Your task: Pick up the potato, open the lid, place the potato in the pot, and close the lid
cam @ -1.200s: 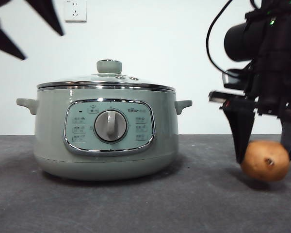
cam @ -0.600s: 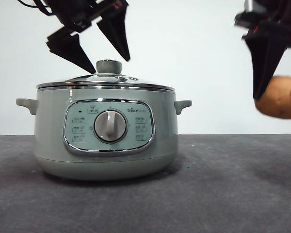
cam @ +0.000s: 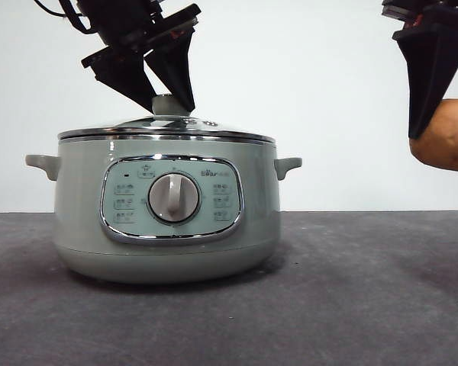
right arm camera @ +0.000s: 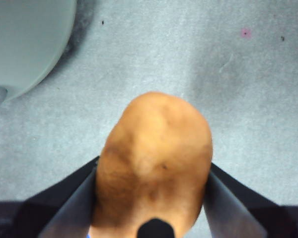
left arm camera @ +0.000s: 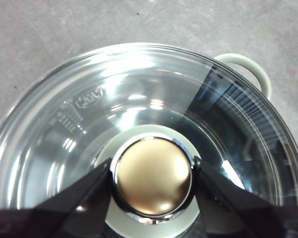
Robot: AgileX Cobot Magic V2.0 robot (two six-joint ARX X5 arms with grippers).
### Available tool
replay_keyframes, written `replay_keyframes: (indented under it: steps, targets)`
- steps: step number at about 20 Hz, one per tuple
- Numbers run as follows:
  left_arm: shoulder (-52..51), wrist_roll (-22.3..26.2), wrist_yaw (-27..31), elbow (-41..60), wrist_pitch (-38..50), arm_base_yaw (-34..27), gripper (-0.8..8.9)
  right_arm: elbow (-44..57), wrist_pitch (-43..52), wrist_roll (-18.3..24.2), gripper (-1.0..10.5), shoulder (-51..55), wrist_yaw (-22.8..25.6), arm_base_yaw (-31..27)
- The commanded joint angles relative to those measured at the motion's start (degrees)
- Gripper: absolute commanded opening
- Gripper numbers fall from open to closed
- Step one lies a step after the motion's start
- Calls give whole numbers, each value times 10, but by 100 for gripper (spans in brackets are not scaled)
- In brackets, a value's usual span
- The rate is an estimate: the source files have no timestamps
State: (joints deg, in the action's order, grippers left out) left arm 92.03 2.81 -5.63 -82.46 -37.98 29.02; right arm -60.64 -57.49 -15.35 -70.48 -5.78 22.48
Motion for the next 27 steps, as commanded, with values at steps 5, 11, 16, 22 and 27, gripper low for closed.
replay_keyframes:
  steps: [5,11,16,22,27]
  targets:
    - [-10,4,-3,-31,-14,1,-9,-22,2,6,-12,0,-5,1]
    - [-47,15,11,-122,-98,-15,-9,-176,-26,6,-12,-63,-37,28]
    - [-88,54,78,-146,-148,-67,-9,-346,-50,6,-12,-205,-37,99]
    - [-107,54,78,-146,-153,-185,-9,-542,-87,6,-12,-401,-37,166]
    - [-104,53,67,-146,-151,-273,-9,-621,-77,6,-12,-520,-37,197]
